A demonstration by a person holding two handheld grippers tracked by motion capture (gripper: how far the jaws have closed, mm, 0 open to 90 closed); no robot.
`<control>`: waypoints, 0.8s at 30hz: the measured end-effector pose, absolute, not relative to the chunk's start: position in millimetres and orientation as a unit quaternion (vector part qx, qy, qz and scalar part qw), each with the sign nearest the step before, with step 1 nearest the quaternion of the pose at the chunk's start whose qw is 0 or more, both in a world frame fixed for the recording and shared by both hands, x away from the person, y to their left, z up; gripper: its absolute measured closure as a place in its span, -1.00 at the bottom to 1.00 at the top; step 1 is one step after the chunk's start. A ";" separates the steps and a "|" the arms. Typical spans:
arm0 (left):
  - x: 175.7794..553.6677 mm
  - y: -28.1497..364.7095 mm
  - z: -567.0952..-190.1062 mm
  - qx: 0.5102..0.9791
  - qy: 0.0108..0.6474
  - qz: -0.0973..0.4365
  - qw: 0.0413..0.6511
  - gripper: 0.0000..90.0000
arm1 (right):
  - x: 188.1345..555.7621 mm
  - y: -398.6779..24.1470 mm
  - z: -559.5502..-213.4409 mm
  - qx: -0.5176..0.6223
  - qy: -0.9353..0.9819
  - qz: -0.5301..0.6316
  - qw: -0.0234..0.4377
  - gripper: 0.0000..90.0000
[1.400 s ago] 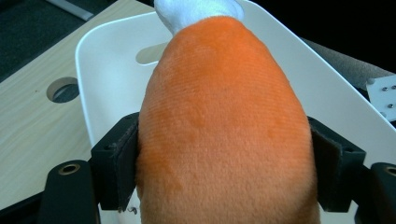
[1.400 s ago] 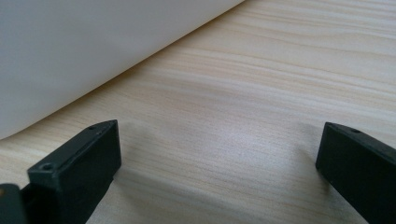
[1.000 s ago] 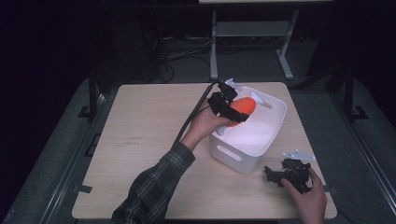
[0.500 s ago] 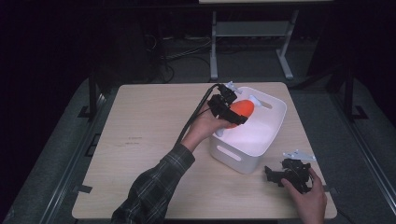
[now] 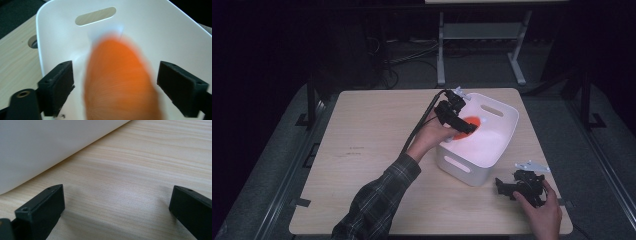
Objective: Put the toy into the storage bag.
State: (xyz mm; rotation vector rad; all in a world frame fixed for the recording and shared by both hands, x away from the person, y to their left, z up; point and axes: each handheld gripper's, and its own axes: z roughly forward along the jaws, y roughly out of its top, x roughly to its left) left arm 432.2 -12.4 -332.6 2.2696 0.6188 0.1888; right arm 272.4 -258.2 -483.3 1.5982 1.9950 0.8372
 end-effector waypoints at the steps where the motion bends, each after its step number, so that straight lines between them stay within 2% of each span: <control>1: 431.9 -11.2 -331.7 0.888 0.244 0.074 0.383 -0.71 | 272.4 -258.3 -483.3 0.579 0.723 0.303 0.224 -1.00; 24: 426.1 40.9 -321.4 0.878 0.258 0.087 0.394 -0.70 | 272.5 -258.4 -483.4 0.578 0.723 0.303 0.225 -1.00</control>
